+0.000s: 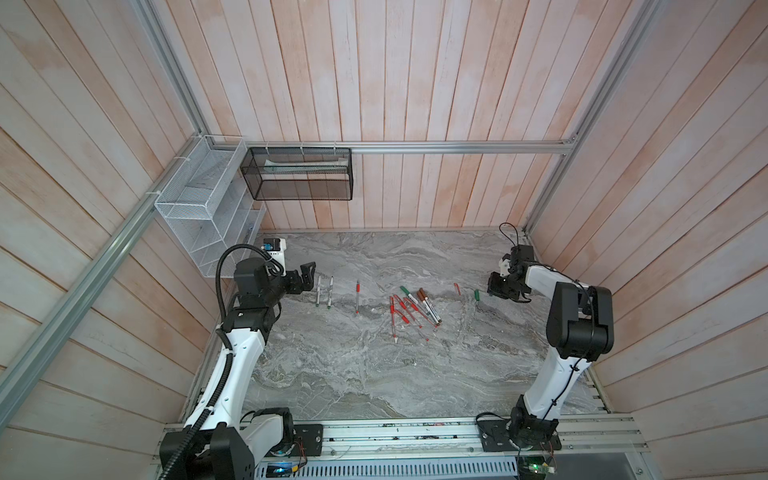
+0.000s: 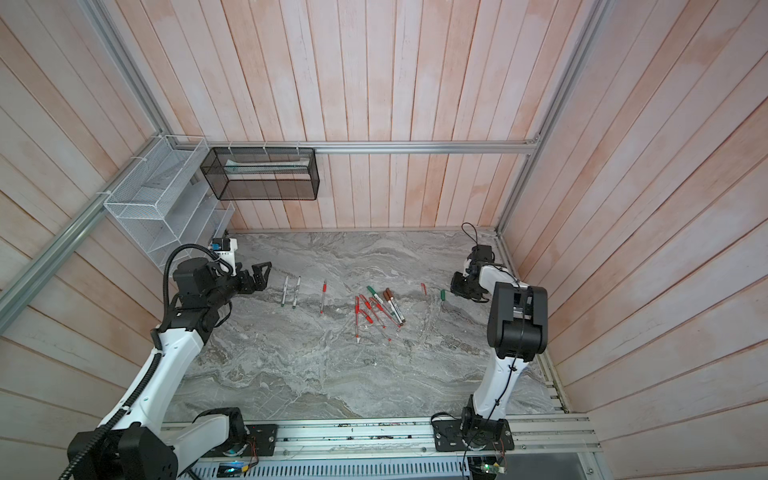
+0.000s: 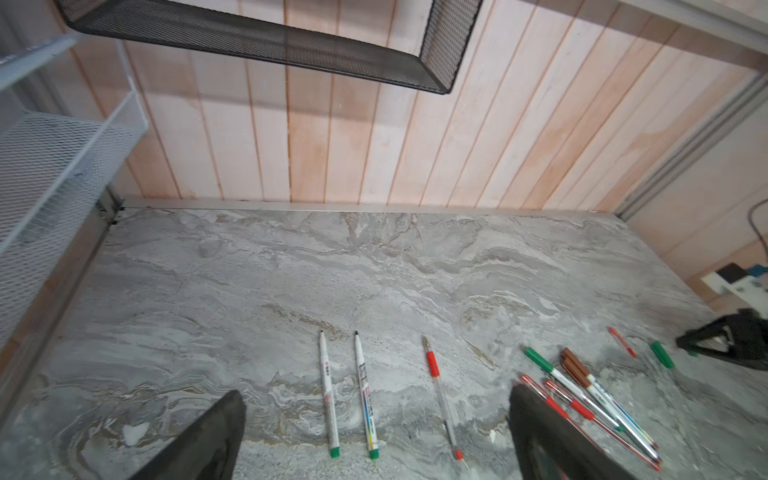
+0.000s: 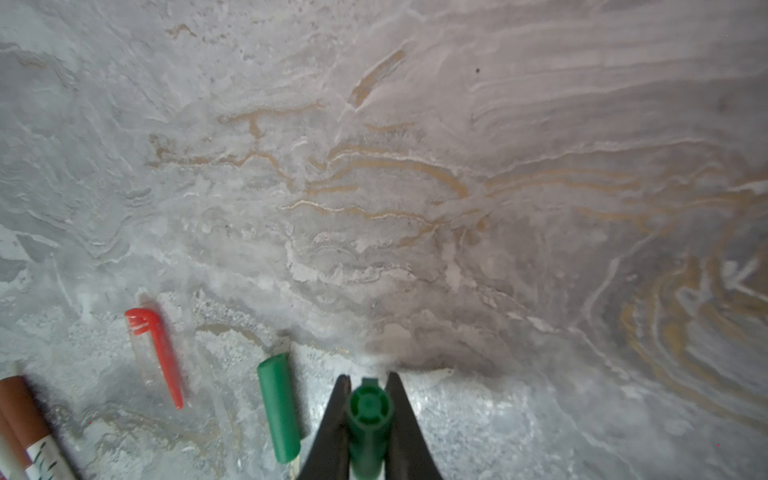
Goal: Open the pen caps
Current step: 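Lower the green cap to the table beside the other caps with the right gripper, then open the right gripper and withdraw it while the left gripper returns over the pile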
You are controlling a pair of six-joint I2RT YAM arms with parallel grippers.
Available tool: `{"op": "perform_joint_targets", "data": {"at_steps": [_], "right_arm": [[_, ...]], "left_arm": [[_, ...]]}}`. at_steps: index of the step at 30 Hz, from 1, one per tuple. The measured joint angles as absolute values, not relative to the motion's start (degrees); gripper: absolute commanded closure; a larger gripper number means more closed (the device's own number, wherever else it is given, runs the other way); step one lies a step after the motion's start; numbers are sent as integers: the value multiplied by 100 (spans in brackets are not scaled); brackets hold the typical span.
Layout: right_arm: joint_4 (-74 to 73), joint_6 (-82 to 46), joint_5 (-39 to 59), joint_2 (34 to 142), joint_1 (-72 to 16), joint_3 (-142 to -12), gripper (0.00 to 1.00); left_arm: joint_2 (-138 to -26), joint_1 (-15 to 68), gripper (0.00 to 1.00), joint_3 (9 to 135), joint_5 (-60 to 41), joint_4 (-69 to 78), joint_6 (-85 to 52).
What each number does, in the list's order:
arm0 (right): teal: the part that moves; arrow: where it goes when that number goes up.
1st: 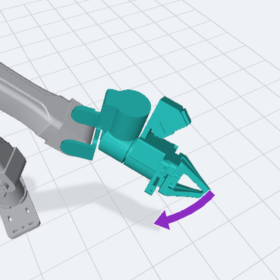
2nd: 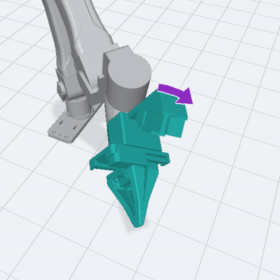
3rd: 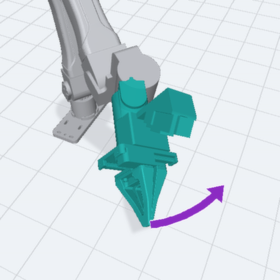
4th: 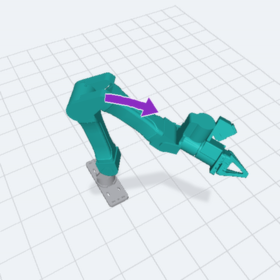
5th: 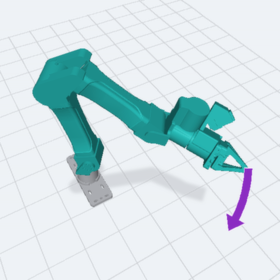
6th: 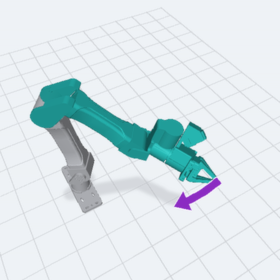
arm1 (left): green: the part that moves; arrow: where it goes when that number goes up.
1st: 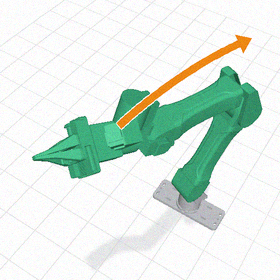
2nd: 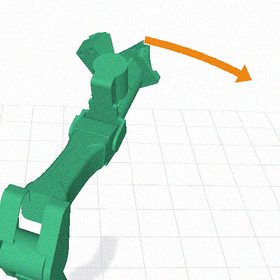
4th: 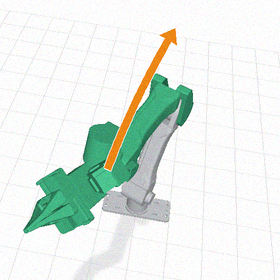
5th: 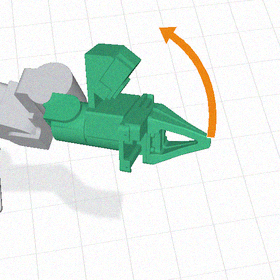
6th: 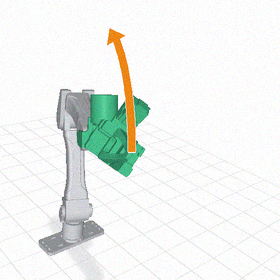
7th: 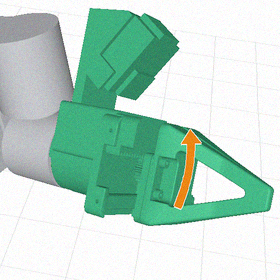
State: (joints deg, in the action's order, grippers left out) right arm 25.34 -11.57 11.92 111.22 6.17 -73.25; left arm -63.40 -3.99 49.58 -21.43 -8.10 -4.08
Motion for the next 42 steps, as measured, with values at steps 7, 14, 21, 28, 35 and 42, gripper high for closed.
{"op": "perform_joint_targets", "data": {"at_steps": [7,14,21,28,35,42], "right_arm": [[2558,-1085,1135,11246,482,-7367,80],[2578,-1041,1111,11231,454,-7367,71],[2759,-1044,1083,10899,454,-7367,70],[2829,-1044,1068,9640,454,-7210,70],[2893,-1000,899,8121,456,-6593,66],[2877,-775,421,6442,508,-5808,53]], "left_arm": [[-6381,-298,0,4779,-3240,-766,-740],[-6626,292,0,4716,-3601,-716,-1240],[-7085,1135,0,4637,-3610,-657,-1796],[-7452,1761,3,4480,-3267,-696,-2307],[-8036,2294,6,4563,-2469,-958,-2523],[-8989,3444,15,5645,-1599,-1437,-2314]]}}
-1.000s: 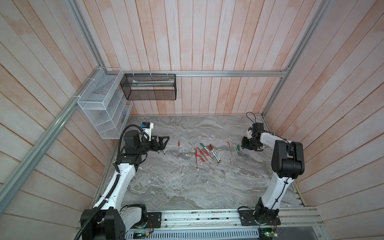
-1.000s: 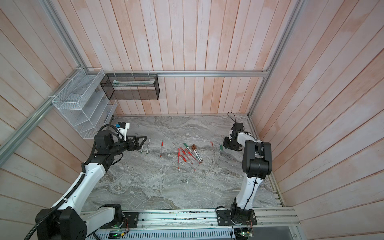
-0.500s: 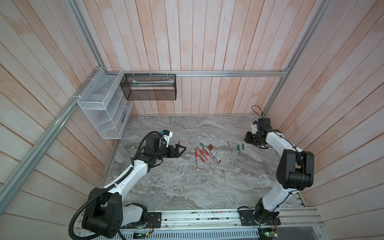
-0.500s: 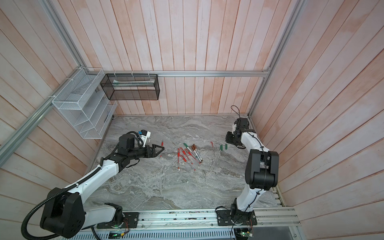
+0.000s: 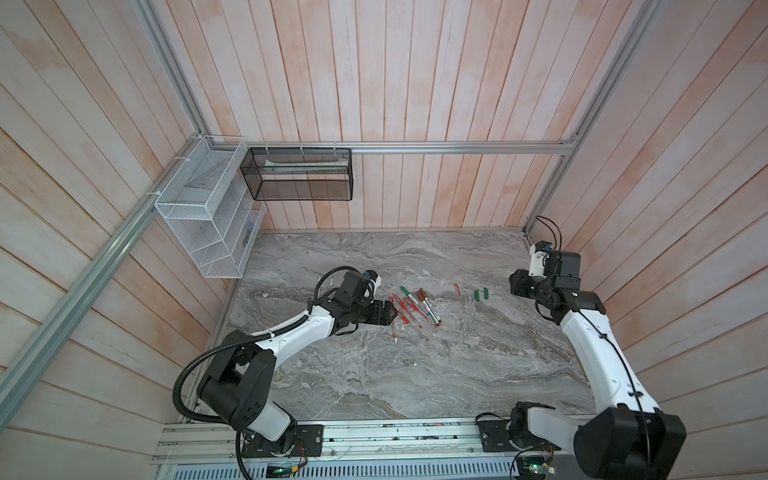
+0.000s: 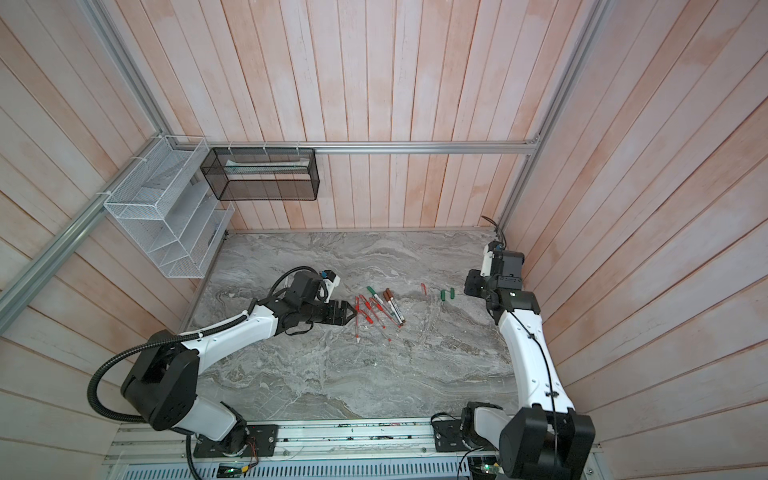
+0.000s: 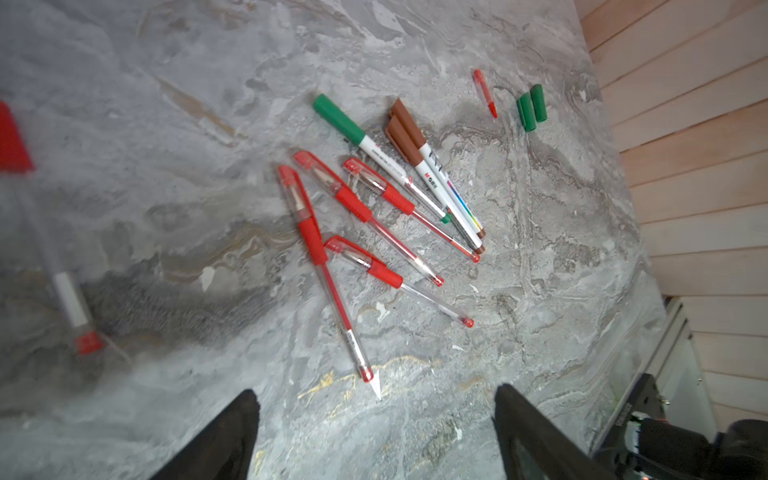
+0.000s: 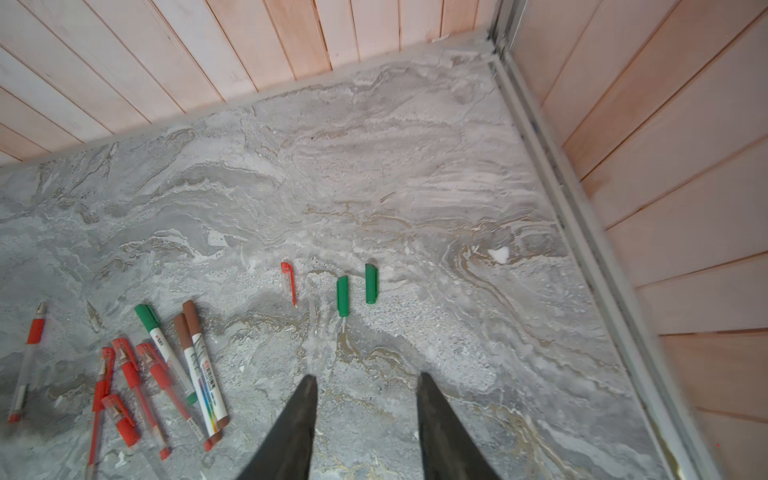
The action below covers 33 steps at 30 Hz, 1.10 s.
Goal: Open the pen caps
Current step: 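Open the right gripper and withdraw it while the left gripper returns over the pile, then lower the left gripper onto a red gel pen, grasp and lift it upright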
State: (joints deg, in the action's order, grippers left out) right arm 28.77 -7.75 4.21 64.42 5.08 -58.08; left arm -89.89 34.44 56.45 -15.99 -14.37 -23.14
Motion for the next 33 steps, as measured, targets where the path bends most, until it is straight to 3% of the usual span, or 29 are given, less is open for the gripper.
{"op": "perform_joint_targets", "data": {"at_steps": [6,10,18,23,33], "right_arm": [[2545,-567,237,5083,508,-4952,32],[2257,-534,242,4329,508,-4289,23],[1723,-357,-45,2919,-58,-3127,5],[1450,-237,-318,2283,-290,-2762,2],[1304,-145,-360,2215,-340,-2692,2]], "left_arm": [[-9607,3848,29,6014,-976,-1682,-2344],[-9988,3992,36,6224,-624,-1911,-2434],[-10678,4106,64,6934,-183,-2241,-2543],[-11061,4150,65,7271,8,-2440,-2580],[-11316,4180,70,7422,200,-2615,-2602]]}}
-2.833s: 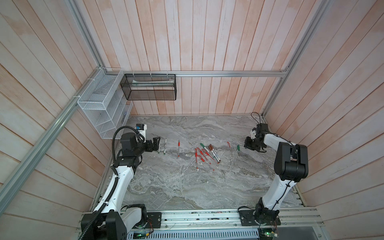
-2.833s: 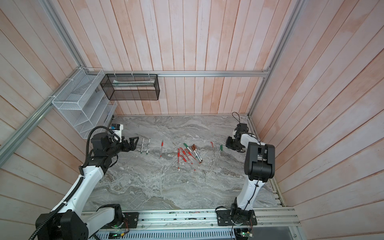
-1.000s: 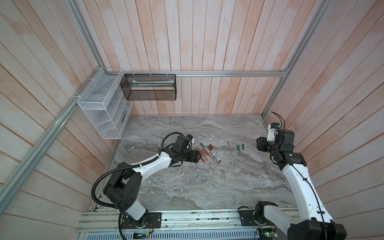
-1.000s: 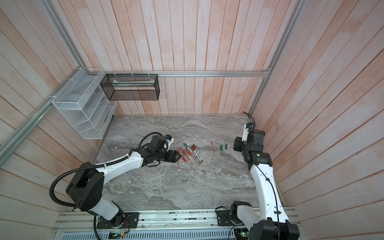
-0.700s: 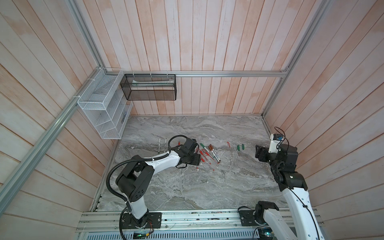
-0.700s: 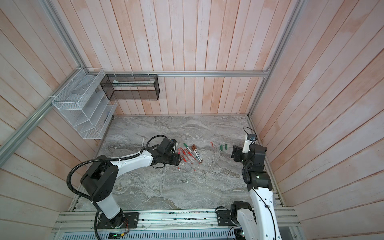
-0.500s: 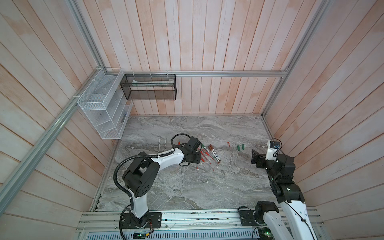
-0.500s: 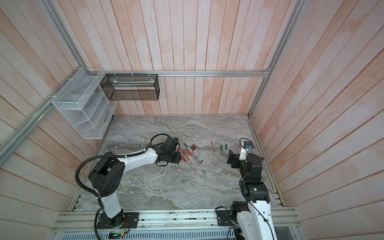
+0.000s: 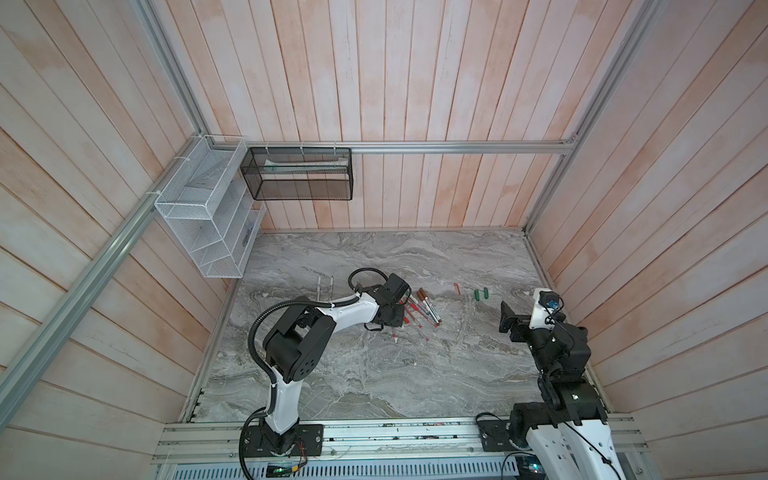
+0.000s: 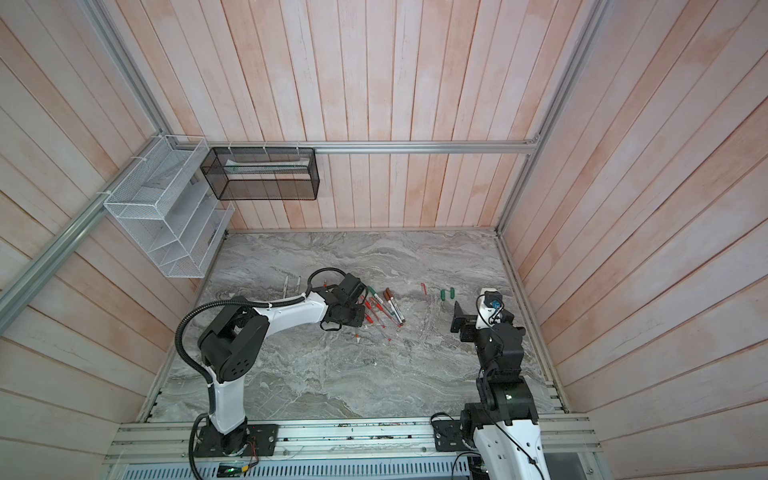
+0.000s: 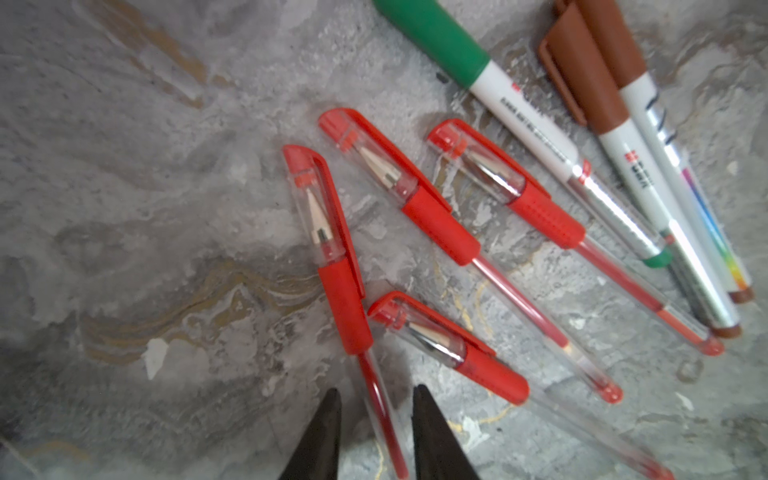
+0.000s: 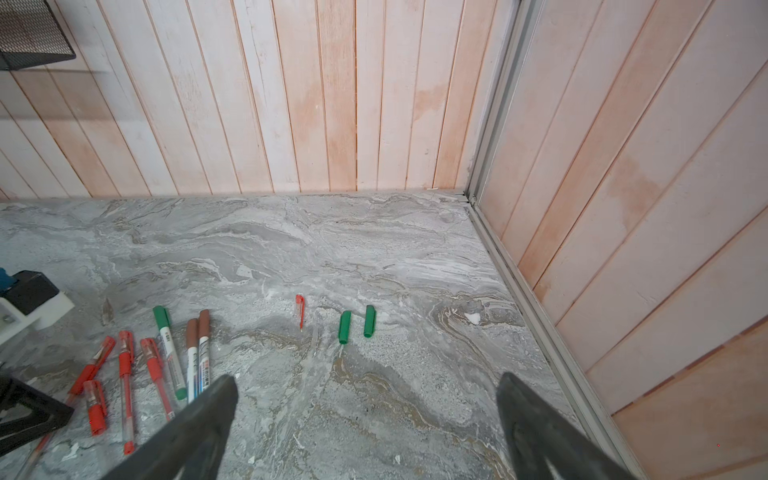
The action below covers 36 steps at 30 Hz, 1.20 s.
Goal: Open the pen caps
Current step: 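Lower the left gripper onto a red gel pen, grasp and lift it upright, then reach the right gripper to the red cap above the left gripper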
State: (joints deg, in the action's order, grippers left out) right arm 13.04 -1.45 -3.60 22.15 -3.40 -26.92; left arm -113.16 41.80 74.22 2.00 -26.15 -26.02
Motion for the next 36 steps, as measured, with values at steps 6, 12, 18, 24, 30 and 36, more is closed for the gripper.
{"op": "perform_joint_targets", "data": {"at_steps": [6,12,18,24,30,36], "right_arm": [[1280,-126,-360,2196,-353,-2692,2],[1275,-126,-357,2185,-362,-2689,2],[1234,-126,-357,2185,-366,-2687,2],[1227,-126,-357,2185,-373,-2687,2],[1229,-123,-329,2204,-373,-2687,4],[1269,-296,180,3118,-384,-3157,18]], "left_arm": [[-11358,4180,77,7437,239,-2602,-2600],[-11369,4110,84,7397,237,-2504,-2593],[-11229,3844,92,7124,169,-2193,-2554],[-10934,3548,96,6713,165,-2060,-2495],[-10669,3472,99,6580,36,-2165,-2353],[-9924,3479,100,6582,-414,-2145,-2156]]}}
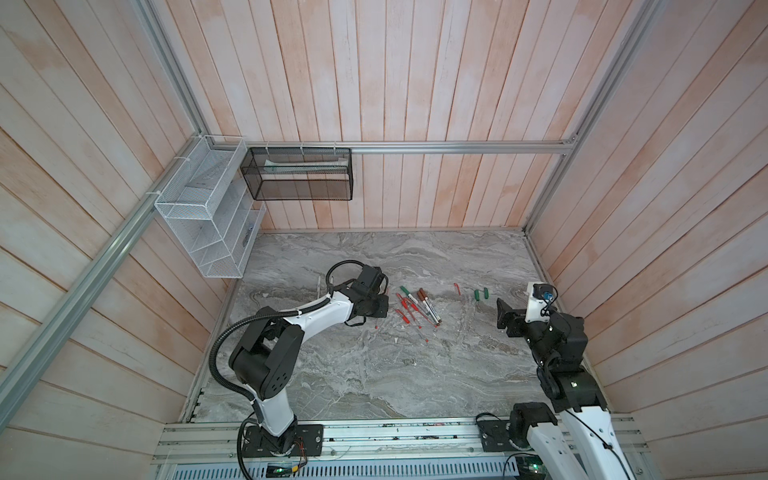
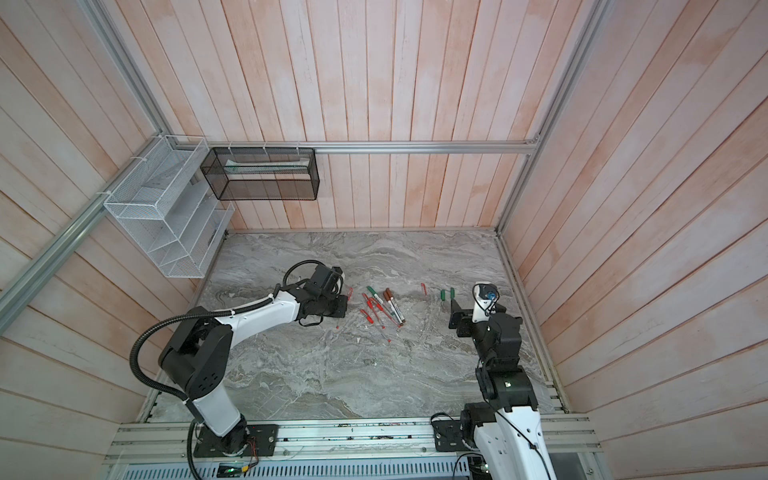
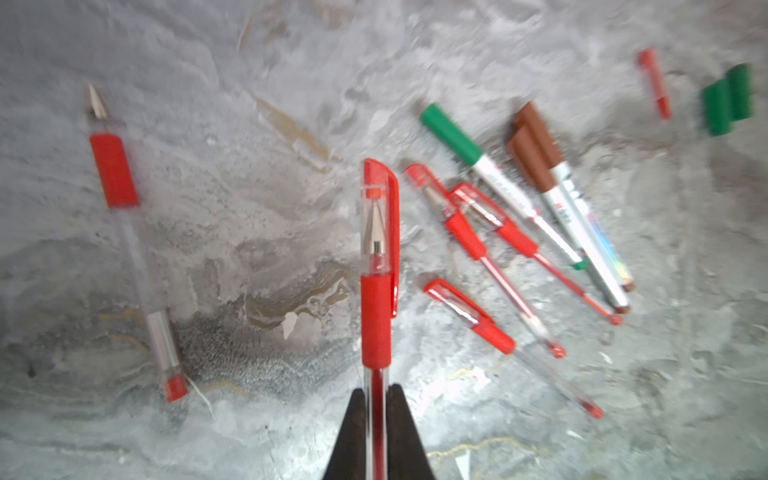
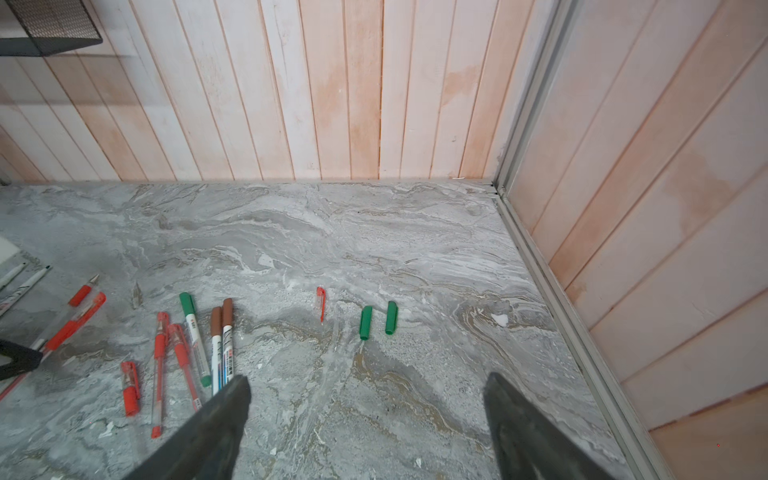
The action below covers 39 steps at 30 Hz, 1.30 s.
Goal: Open the pen caps
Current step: 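Reach the right gripper to the red cap above the left gripper, then close the right gripper on the red cap and pull it away from the left gripper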
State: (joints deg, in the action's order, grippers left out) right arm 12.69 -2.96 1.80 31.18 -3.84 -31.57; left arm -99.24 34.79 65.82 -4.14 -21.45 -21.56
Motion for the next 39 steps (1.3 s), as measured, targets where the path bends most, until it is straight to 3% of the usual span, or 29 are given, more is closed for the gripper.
{"op": "perform_joint_targets", "data": {"at_steps": [5,16,23,31,39], "right_arm": [[722,-1345,596,3975,-692,-3527,21],[-996,-4141,821,6171,-2394,-3955,27],[-2392,-5325,1076,7334,-3076,-4237,31],[-3540,-6204,1417,8477,-3376,-4676,43],[-4066,-6576,1831,8995,-3496,-4965,64]], "left_arm": [[-9282,3483,100,6582,-670,-1953,-1890],[-8357,3470,100,6368,-1564,-1627,-1271],[-8248,3242,100,6302,-1846,-1531,-1197],[-8248,3232,100,6283,-2084,-1448,-1221],[-8248,3229,100,6259,-2097,-1409,-1225]]}}
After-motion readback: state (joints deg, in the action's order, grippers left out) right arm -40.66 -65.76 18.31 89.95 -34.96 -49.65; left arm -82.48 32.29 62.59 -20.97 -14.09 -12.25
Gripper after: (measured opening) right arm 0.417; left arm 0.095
